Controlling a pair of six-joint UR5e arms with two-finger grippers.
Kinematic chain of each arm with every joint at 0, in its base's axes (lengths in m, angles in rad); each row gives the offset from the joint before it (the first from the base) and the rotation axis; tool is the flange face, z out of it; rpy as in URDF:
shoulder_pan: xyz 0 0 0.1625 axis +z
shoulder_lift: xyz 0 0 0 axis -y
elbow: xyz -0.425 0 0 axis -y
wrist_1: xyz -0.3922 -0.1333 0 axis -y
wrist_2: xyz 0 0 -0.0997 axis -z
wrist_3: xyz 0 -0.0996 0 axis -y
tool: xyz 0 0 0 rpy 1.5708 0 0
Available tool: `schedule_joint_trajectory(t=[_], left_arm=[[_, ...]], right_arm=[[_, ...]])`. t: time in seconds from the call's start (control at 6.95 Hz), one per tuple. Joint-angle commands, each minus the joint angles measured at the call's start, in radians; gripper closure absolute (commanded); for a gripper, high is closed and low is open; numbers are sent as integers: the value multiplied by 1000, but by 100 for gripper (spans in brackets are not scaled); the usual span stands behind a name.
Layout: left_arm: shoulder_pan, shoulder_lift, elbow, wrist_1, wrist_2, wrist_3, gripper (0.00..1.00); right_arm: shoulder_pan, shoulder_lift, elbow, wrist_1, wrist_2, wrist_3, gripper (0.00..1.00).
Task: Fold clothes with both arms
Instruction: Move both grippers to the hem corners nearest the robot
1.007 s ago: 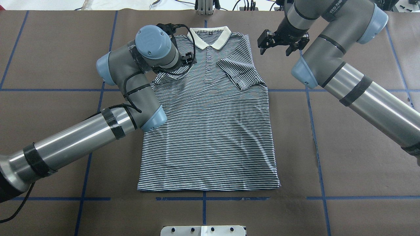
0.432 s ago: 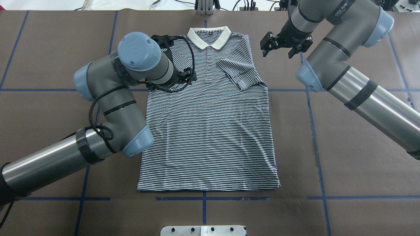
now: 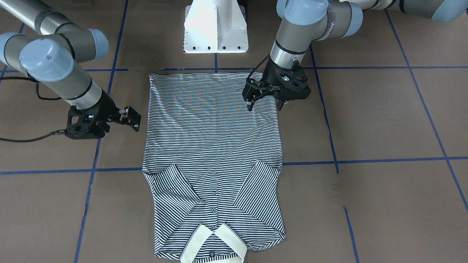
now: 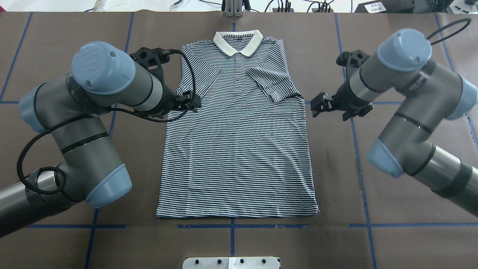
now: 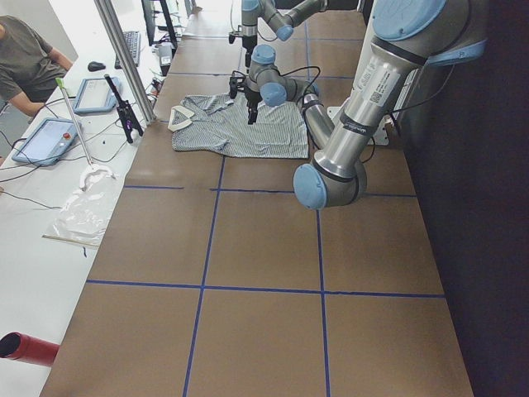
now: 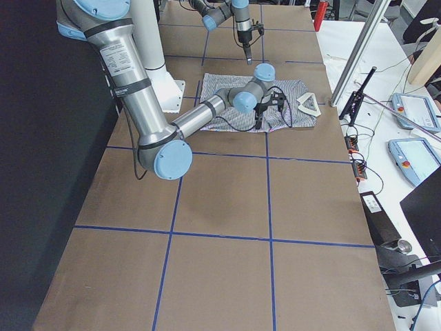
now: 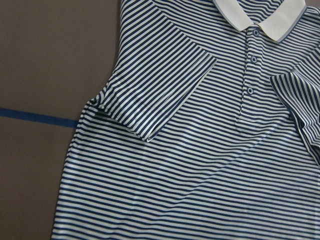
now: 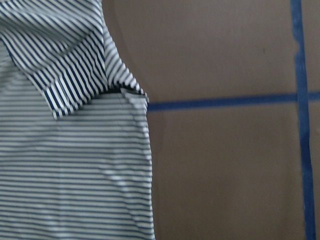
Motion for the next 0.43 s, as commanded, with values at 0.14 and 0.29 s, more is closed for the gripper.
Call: schedule_joint_trajectory(t=[0.14, 0.29], left_arm=[[1, 42, -85, 30, 8, 31, 0], [1, 42, -88, 28, 6, 30, 0]], right_arm=[[-359, -162, 199, 35, -296, 308, 0], [-428, -162, 199, 37, -364, 359, 0]])
